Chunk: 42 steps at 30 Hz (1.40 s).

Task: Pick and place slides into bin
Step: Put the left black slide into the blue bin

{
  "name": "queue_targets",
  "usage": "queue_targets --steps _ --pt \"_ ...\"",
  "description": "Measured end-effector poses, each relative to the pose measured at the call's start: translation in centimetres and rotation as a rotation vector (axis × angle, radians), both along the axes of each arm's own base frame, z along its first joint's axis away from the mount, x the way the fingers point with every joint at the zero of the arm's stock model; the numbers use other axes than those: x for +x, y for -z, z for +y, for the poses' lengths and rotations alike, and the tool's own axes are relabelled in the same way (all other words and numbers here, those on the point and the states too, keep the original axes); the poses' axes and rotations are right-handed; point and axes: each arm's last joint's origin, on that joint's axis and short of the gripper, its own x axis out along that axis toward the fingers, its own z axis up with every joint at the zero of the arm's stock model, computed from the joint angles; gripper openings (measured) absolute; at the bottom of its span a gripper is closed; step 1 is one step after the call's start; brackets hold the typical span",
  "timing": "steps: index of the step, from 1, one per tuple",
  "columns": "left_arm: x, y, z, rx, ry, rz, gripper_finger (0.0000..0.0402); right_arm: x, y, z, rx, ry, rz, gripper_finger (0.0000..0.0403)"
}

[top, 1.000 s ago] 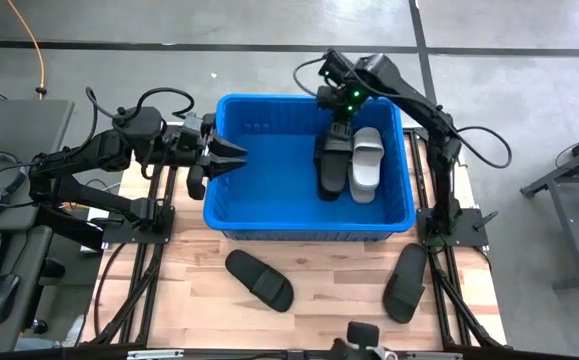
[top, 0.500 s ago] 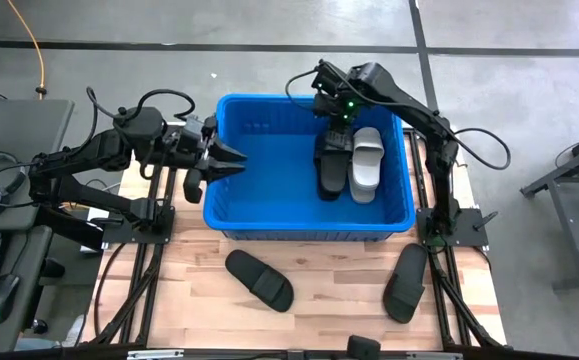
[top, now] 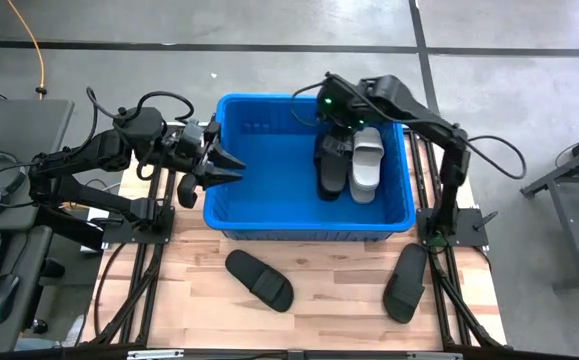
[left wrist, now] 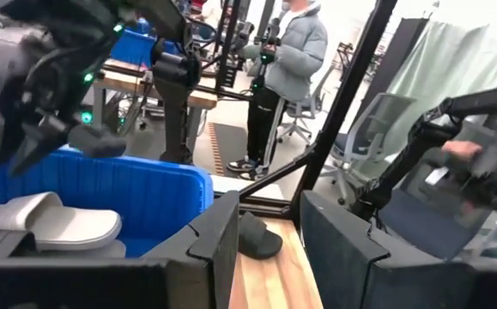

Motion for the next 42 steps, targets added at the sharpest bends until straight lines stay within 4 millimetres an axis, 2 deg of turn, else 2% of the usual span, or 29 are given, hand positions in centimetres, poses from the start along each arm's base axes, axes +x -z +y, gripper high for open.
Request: queue_targets --steps 4,8,16,25,29,31,34,38,42 --pt "0.0 0.0 0.0 0.01 0.005 -0.001 0.0117 -0.5 -1.4 1.5 -0.031 0.002 -0.08 0.0074" --pt "0.0 0.0 0.0 0.009 0.012 -0.001 0.0117 -0.3 -1.4 2.1 -0.004 0.014 -0.103 0.0077" --pt "0.0 0.0 -0.2 0.0 0.064 0.003 0.0117 2.3 -2.8 4.5 -0.078 -0.089 -0.325 0.0078" --pt "0.0 0.2 -0.2 0.019 0.066 0.02 0.0117 3.8 -4.3 5.0 -0.065 -0.156 -0.543 0.0078" --pt "-0.1 0.3 -0.2 0.027 0.067 0.023 0.0117 3.8 -4.4 4.8 -0.058 -0.16 -0.552 0.0078" --pt "-0.1 0.3 -0.2 0.027 0.067 0.026 0.0117 3.1 -4.6 4.6 -0.057 -0.151 -0.541 0.0078" --pt "-0.1 0.4 -0.2 0.03 0.068 0.036 0.0117 0.7 -6.4 4.6 -0.079 -0.134 -0.582 0.0078" --pt "-0.1 0.6 -0.2 0.039 0.069 0.052 0.0117 -3.9 -10.0 5.1 -0.086 -0.154 -0.725 0.0078" --pt "-0.1 0.6 -0.2 0.042 0.066 0.051 0.0117 -8.5 -12.7 6.3 -0.099 -0.186 -0.842 0.0078"
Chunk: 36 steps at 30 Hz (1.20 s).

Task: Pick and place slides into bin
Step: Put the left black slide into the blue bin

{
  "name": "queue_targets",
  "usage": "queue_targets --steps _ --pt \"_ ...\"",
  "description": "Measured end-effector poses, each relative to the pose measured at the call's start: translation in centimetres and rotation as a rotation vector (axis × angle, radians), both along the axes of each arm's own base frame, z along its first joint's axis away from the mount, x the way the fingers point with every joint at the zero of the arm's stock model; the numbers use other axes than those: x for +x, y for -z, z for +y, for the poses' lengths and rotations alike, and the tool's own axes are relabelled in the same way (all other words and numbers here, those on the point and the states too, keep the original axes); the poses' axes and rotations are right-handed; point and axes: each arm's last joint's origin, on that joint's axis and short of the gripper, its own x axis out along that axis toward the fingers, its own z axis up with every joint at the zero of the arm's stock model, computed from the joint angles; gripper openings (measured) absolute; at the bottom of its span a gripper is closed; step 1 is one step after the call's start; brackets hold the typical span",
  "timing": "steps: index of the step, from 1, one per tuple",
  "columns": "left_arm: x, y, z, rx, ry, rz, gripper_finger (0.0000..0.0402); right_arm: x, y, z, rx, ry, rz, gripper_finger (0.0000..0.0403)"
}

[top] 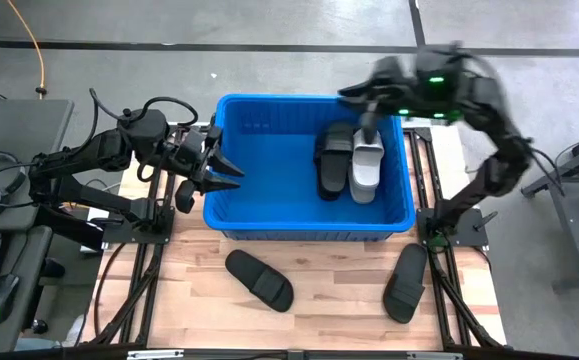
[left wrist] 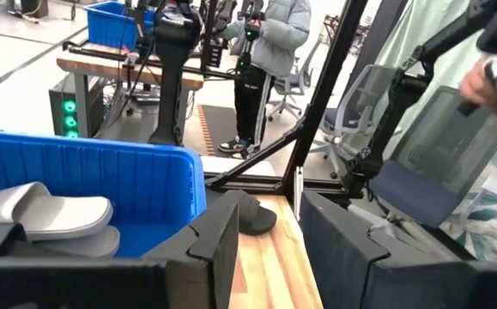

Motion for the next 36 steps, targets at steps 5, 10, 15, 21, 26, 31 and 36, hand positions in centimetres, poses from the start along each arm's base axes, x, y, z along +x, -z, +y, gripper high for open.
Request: queue_targets --steps 5,10,15,21,26,31,36 --pt "0.0 0.0 0.0 0.002 -0.004 0.0 0.0117 -4.2 -1.8 1.3 -0.008 -0.089 -0.087 0.0078" --pt "0.0 0.0 0.0 0.002 -0.008 -0.001 0.0117 -5.5 -0.8 1.8 -0.011 -0.084 -0.087 0.0078" --pt "0.0 0.0 0.1 0.003 -0.035 0.0 0.0117 -4.6 3.3 1.6 0.004 -0.078 -0.17 0.0078" --pt "0.0 0.0 0.2 0.006 -0.063 0.001 0.0117 -4.5 8.6 1.1 0.057 0.044 -0.128 0.0078" --pt "0.0 0.0 0.2 -0.006 -0.084 0.003 0.0117 -3.0 13.3 0.0 0.146 0.127 0.061 0.0082" --pt "0.0 0.0 0.3 -0.012 -0.116 0.006 0.0117 -1.6 17.9 -1.9 0.197 0.189 0.308 0.0109" --pt "0.1 0.0 0.3 -0.031 -0.122 0.009 0.0117 0.0 21.5 -3.7 0.179 0.176 0.52 0.0141"
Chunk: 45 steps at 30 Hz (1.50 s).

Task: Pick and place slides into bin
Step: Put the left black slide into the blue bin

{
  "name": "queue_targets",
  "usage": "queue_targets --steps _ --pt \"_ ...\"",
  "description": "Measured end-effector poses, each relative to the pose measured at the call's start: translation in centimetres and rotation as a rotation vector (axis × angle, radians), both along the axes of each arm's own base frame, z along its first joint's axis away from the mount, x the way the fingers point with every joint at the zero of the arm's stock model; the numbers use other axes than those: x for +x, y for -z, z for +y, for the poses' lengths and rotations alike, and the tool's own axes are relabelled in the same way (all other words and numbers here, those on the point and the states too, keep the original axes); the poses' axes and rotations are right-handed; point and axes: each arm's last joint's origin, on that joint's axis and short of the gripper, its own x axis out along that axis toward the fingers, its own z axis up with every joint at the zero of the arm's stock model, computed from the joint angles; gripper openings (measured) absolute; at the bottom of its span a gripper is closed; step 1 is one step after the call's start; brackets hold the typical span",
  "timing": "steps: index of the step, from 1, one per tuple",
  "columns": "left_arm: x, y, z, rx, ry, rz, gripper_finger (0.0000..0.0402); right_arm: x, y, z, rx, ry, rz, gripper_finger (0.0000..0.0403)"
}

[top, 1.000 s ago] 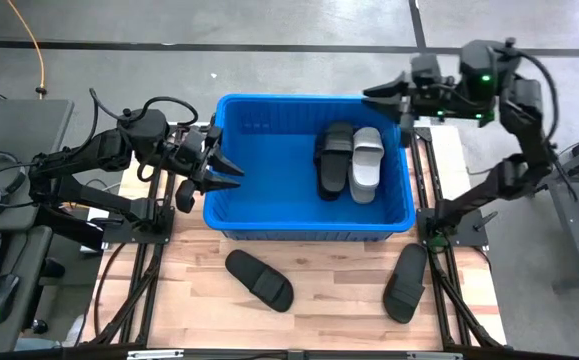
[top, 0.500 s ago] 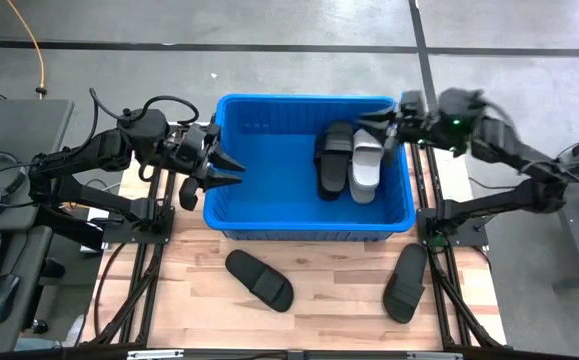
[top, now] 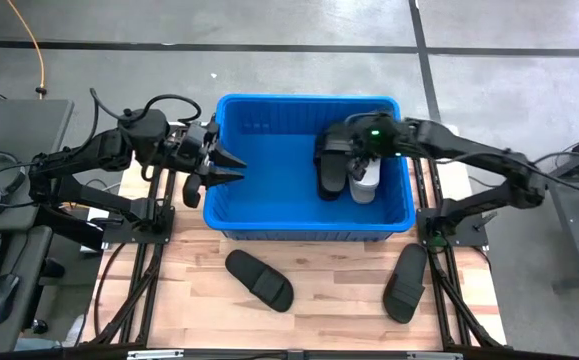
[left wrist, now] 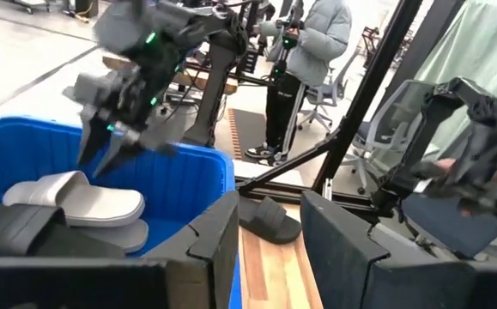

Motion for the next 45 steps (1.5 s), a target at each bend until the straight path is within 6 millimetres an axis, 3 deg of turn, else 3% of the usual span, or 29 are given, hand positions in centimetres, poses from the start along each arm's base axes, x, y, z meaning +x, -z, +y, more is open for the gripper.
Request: queue_targets --steps 7,17,33,38,45 --pt "0.0 0.3 0.0 -0.012 -0.014 0.027 0.0117 2.5 3.7 -2.3 -0.059 -0.084 0.213 0.0167" --pt "-0.1 0.5 0.1 -0.014 -0.026 0.049 0.0117 4.7 7.5 -4.5 -0.173 -0.171 0.425 0.017" --pt "-0.1 0.5 0.1 -0.015 -0.026 0.052 0.0117 6.0 9.5 -6.4 -0.274 -0.131 0.5 0.0167" --pt "-0.1 0.5 0.1 -0.015 -0.026 0.052 0.0117 6.2 9.5 -6.1 -0.278 -0.147 0.5 0.0126" --pt "-0.1 0.5 0.1 -0.014 -0.026 0.053 0.0117 6.7 9.5 -5.0 -0.304 -0.199 0.509 0.0015"
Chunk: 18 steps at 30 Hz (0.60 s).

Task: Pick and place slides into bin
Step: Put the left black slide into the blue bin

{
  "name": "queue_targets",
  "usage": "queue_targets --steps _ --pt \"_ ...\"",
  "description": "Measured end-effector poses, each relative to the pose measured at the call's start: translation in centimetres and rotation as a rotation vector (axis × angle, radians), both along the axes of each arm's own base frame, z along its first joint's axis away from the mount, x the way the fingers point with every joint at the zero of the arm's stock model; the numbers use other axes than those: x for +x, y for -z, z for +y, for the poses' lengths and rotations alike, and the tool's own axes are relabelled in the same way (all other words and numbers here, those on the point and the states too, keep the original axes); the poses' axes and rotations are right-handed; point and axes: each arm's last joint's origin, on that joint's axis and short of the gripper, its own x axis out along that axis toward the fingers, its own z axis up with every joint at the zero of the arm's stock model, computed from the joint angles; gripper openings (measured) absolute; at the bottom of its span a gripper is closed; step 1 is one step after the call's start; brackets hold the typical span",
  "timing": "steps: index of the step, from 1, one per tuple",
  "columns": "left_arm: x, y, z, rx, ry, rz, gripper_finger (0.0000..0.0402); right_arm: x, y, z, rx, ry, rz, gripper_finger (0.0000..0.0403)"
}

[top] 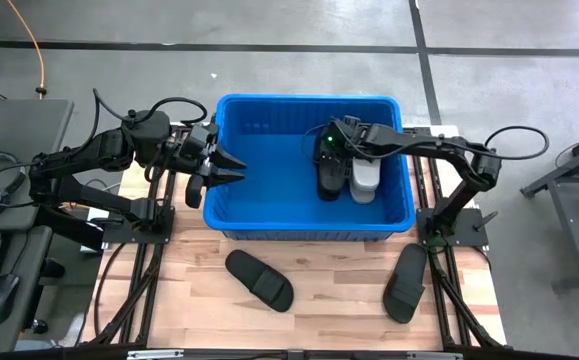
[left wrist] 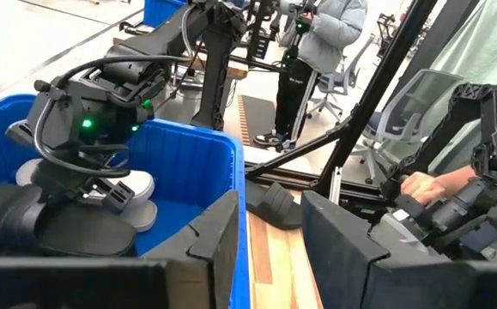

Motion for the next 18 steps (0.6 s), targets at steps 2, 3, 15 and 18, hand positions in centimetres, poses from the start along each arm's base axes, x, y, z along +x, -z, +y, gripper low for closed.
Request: queue_targets --steps 2,3,15,18 --pt "0.0 0.0 0.0 0.0 0.0 0.0 0.0117 0.2 0.0 0.4 -0.007 -0.008 0.003 0.0008" --pt "0.0 0.0 0.0 0.0 0.0 0.0 0.0117 0.3 0.0 0.6 -0.013 -0.013 0.004 0.0013" --pt "0.0 0.2 0.0 -0.005 0.0 0.021 0.0117 1.3 -0.1 2.6 -0.065 -0.094 0.026 0.0003" --pt "-0.1 0.2 0.0 -0.005 0.0 0.021 0.0117 1.1 -0.1 2.2 -0.047 -0.094 0.025 0.0005"
